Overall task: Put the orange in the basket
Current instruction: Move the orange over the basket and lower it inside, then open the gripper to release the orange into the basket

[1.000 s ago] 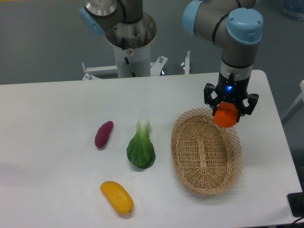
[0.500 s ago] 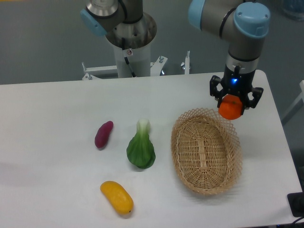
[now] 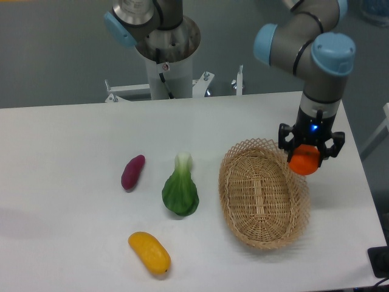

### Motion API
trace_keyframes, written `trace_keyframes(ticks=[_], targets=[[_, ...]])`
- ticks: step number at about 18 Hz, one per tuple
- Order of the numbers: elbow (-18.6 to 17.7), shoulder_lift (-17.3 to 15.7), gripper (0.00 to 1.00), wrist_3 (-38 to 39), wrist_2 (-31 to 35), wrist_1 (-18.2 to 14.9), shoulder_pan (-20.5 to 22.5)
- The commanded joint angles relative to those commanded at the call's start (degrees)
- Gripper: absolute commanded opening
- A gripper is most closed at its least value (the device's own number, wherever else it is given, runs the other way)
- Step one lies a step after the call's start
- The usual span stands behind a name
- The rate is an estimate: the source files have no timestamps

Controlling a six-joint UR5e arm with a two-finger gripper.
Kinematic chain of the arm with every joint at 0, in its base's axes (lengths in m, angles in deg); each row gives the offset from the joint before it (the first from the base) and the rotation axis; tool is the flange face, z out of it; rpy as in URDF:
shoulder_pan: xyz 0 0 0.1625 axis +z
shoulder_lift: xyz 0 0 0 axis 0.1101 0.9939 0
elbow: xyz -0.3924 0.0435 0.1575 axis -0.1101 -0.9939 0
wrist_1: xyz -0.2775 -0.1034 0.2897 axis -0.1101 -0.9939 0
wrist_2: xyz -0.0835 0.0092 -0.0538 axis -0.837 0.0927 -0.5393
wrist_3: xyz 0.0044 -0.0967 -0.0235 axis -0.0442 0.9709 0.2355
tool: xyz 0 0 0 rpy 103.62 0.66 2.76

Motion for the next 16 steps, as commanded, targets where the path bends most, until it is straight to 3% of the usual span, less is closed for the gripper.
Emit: trace_keyframes(ticks=[2, 6, 9, 16], targets=[[-0.35, 0.97, 0.72, 0.00, 0.18, 0.00, -0.71], [-1.06, 2.46, 0.72, -0.17, 0.35, 0.00, -1.76], [-0.97, 3.26, 0.80, -0.35, 0.53, 0.35, -1.77], [-0.97, 3.26, 0.82, -0.35, 0.70, 0.26, -1.85]])
